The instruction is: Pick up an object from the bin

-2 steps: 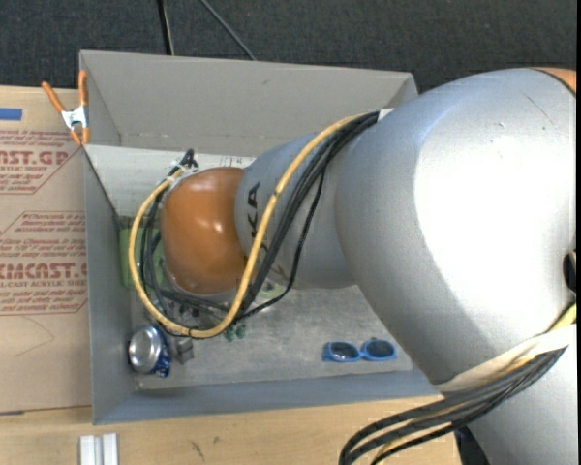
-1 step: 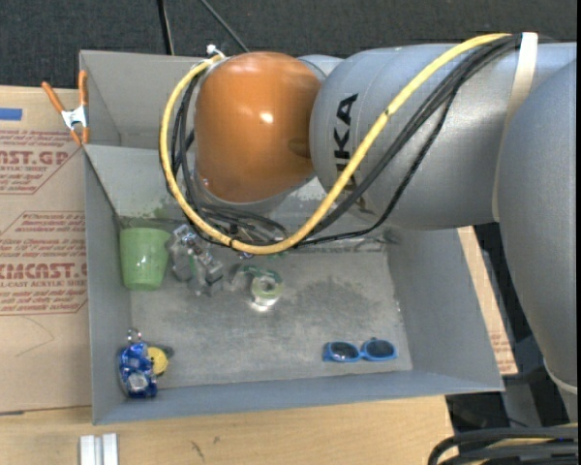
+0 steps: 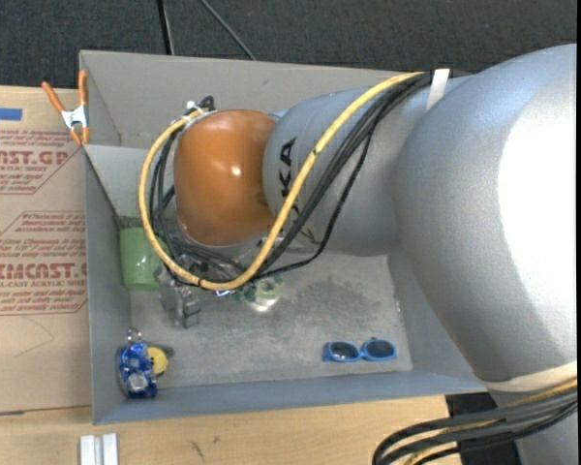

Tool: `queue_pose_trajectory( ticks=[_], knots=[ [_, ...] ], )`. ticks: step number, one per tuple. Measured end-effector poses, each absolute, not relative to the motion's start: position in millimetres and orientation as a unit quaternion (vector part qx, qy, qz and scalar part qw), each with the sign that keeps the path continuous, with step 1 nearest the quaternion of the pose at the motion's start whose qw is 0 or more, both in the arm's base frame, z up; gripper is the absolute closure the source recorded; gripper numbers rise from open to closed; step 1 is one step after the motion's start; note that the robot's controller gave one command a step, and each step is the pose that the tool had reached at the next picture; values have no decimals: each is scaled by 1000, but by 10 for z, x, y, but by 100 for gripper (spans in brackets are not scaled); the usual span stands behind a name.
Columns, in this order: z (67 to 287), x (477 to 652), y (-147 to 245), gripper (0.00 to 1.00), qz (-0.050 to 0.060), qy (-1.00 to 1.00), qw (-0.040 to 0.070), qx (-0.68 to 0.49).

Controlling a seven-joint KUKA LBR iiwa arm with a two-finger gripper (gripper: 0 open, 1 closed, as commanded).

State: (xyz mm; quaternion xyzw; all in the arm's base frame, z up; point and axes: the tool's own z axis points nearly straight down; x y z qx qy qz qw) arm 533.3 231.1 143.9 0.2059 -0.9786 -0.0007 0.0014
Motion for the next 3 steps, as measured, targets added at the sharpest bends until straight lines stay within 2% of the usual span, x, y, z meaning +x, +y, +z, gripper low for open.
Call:
queue_pose_trajectory(
  ticks=[1,2,3],
  knots=[
    [1459,5346,2313,0,-1,-979,-1,206],
    [735,5087,2447,0,0,-966,3,260],
    [717,4834,2445,0,0,-937,-6,349]
  ],
)
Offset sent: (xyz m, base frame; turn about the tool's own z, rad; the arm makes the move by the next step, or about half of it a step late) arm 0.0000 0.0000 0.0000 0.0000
